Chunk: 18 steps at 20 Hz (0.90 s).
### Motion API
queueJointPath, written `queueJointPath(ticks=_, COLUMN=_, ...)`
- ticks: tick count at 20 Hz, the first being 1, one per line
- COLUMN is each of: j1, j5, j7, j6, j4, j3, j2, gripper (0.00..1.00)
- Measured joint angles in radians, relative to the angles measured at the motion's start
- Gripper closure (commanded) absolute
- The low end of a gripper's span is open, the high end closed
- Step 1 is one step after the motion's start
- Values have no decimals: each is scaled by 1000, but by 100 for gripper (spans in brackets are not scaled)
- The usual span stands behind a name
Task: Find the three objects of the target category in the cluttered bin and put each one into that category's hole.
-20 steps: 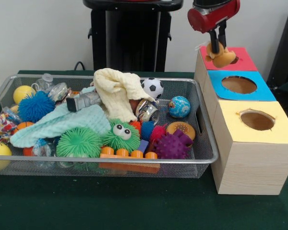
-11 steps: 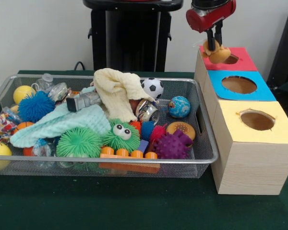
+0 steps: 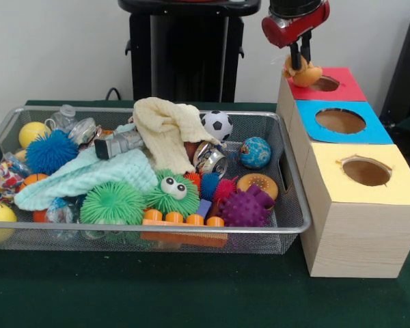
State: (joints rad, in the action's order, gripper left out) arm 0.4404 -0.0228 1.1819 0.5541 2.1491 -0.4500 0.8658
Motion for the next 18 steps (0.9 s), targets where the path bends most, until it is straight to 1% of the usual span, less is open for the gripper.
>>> queueJointPath(ticks=13, j1=4, j5=57, j7=0, j6=-2, j4=12, j3=-1, j2=-4, gripper=100)
queueJointPath(ticks=18, j1=11, j5=79, j7=0, j6=-28, j4=43, j3=-5, j2=-12, gripper=100)
